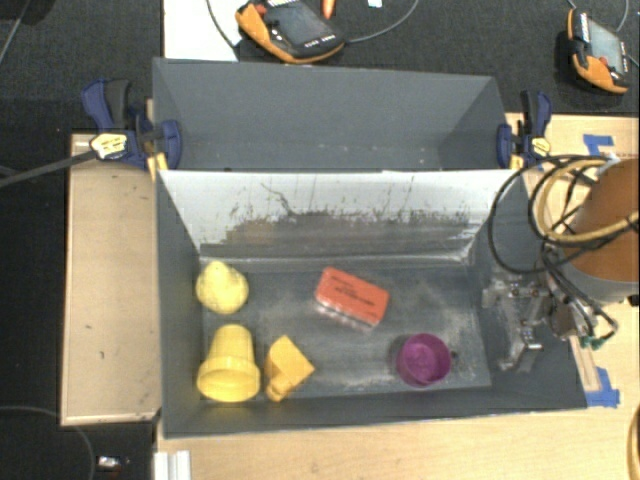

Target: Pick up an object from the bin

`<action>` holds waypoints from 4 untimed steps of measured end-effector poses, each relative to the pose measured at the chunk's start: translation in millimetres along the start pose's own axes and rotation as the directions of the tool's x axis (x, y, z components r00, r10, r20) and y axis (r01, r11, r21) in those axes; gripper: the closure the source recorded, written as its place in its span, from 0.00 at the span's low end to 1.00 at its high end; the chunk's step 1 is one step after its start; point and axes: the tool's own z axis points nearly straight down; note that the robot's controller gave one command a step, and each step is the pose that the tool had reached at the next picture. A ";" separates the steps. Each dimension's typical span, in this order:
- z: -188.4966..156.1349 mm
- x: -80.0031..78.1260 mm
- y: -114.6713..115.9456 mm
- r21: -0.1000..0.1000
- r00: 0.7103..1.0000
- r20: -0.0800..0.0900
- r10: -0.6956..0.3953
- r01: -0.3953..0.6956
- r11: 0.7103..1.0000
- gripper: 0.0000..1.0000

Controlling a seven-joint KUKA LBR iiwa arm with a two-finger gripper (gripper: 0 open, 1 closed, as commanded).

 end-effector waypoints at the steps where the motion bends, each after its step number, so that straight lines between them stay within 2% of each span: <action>1: -3.2 -2.0 0.5 0.001 1.000 0.007 -0.006 0.006 1.000 0.00; 2: 76.7 8.7 86.5 0.001 0.996 0.012 -0.084 0.084 0.996 0.00; 3: 21.2 1.0 96.4 0.010 0.981 0.021 -0.193 0.193 0.981 0.00; 4: 47.7 4.5 107.7 0.002 0.992 0.006 -0.125 0.125 0.992 0.00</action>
Offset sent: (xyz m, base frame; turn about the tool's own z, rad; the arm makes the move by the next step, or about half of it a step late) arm -0.0103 0.0859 -0.0774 -0.0810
